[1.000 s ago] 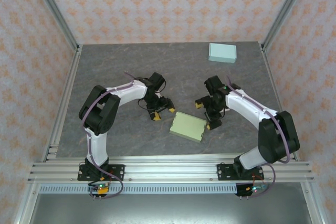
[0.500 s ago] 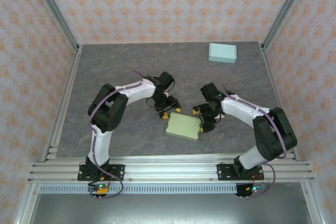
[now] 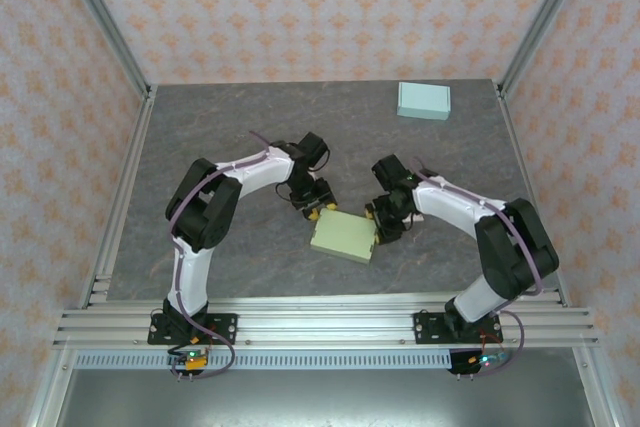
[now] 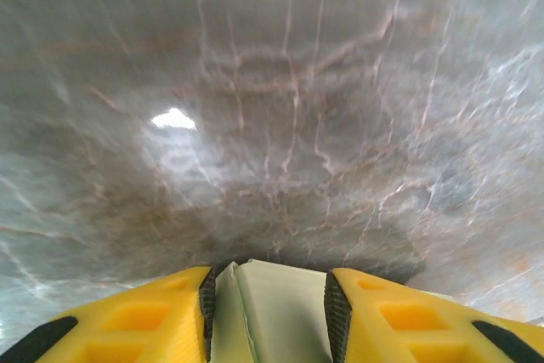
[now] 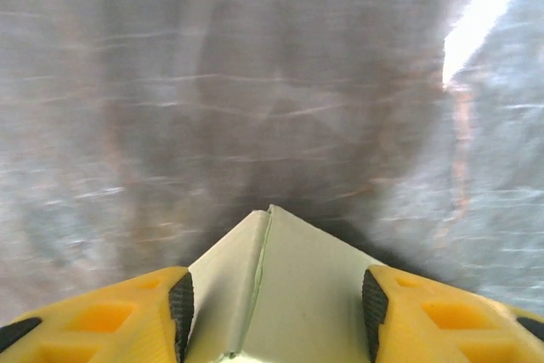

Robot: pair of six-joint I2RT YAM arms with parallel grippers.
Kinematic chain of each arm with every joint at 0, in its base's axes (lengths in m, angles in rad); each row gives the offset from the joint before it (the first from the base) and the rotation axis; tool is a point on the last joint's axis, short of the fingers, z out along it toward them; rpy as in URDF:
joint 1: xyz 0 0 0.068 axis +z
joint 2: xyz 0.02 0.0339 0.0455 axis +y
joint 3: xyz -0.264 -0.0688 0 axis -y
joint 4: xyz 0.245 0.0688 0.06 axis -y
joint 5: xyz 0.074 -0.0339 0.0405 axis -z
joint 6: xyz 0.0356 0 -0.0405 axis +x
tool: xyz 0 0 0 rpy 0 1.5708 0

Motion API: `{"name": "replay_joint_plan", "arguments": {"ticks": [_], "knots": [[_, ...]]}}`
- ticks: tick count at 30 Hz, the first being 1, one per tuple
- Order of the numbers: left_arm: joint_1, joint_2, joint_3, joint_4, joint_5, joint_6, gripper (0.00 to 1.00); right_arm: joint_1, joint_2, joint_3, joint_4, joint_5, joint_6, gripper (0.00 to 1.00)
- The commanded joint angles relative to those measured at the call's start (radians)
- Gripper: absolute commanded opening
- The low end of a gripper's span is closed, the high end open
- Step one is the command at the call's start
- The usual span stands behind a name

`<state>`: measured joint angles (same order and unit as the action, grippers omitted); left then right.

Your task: Fold the paper box

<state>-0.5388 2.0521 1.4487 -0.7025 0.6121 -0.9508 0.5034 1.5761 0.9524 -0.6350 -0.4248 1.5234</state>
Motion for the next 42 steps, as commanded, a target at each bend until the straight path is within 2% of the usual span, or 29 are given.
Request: {"name": "replay_joint_plan", "arguments": {"ticks": [1,5,10,14,16,20,24,27,29,31,36,39,42], "knots": [[0.02,-0.064,0.035,0.047,0.012,-0.023,0.39,0.01,0.039,0.149,0.129,0.074,-0.034,0.55],[0.067,-0.083,0.071,0.14,-0.041,-0.038,0.37,0.0,0.11,0.242,0.262,0.169,-0.095,0.53],[0.121,-0.066,0.153,0.219,-0.149,-0.028,0.36,-0.03,0.193,0.326,0.45,0.22,-0.22,0.52],[0.149,-0.068,0.165,0.298,-0.243,-0.01,0.35,-0.043,0.223,0.348,0.612,0.281,-0.423,0.51],[0.151,-0.09,0.152,0.337,-0.322,0.027,0.32,-0.044,0.228,0.345,0.674,0.298,-0.511,0.51],[0.139,-0.178,0.054,0.469,-0.444,0.107,0.31,-0.04,0.227,0.236,0.899,0.271,-0.577,0.54],[0.094,-0.268,-0.098,0.596,-0.524,0.185,0.31,-0.028,0.21,0.058,1.091,0.286,-0.551,0.59],[0.038,-0.355,-0.238,0.694,-0.602,0.233,0.36,-0.026,0.155,-0.101,1.223,0.313,-0.528,0.63],[0.003,-0.402,-0.313,0.734,-0.628,0.248,0.38,-0.028,0.109,-0.178,1.217,0.332,-0.529,0.66],[-0.005,-0.426,-0.345,0.696,-0.638,0.233,0.4,-0.027,0.048,-0.213,1.152,0.334,-0.54,0.73],[0.038,-0.469,-0.337,0.563,-0.635,0.25,0.48,-0.039,-0.052,-0.156,0.811,0.353,-0.612,0.81],[0.079,-0.472,-0.296,0.482,-0.584,0.312,0.53,-0.06,-0.067,-0.09,0.643,0.342,-0.672,0.82],[0.118,-0.436,-0.244,0.416,-0.499,0.396,0.63,-0.079,-0.051,-0.027,0.557,0.275,-0.726,0.84]]}}
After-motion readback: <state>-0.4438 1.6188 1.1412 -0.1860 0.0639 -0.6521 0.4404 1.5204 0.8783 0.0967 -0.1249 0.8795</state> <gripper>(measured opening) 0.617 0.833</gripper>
